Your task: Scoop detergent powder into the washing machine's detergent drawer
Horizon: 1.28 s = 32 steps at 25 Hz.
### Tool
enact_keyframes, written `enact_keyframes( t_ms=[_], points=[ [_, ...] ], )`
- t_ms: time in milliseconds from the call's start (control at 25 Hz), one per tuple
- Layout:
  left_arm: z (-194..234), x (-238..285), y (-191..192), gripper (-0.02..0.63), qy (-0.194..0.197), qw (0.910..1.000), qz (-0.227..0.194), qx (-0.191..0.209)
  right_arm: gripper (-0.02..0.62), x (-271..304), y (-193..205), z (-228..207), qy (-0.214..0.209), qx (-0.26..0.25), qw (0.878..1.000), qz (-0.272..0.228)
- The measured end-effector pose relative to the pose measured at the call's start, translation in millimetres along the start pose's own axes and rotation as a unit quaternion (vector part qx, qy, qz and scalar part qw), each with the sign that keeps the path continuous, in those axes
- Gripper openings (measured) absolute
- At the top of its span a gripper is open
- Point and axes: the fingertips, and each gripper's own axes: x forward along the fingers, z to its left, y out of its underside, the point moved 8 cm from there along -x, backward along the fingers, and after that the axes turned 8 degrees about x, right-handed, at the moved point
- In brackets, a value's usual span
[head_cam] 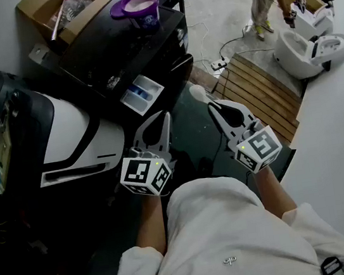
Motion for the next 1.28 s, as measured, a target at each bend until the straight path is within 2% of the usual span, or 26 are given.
enact_keyframes(
  t_ms=[360, 520, 760, 1280],
  points=[
    [-8.9, 7.5, 2.2, 0.023, -0.001, 0.9999, 0.008, 0.009, 0.009, -9.5, -5.4, -10.7, 0.008, 0.000, 1.000, -0.004],
    [-13.0, 9.6, 2.0, 0.023, -0.001, 0.9999, 0.010, 0.013, 0.009, -18.1, 11.6, -21.6, 0.015, 0.032, 0.999, -0.012],
    [-19.3, 14.4, 2.9, 0.023, 0.003, 0.9997, 0.019, 0.014, 0.009, -18.6, -15.8, -17.1, 0.013, 0.016, 1.000, -0.012],
    [-5.3, 36.1, 2.2, 0.023, 0.004, 0.9995, 0.028, 0.011, 0.011, -3.8, -10.5, -36.9, 0.013, 0.020, 1.000, 0.002]
  ],
)
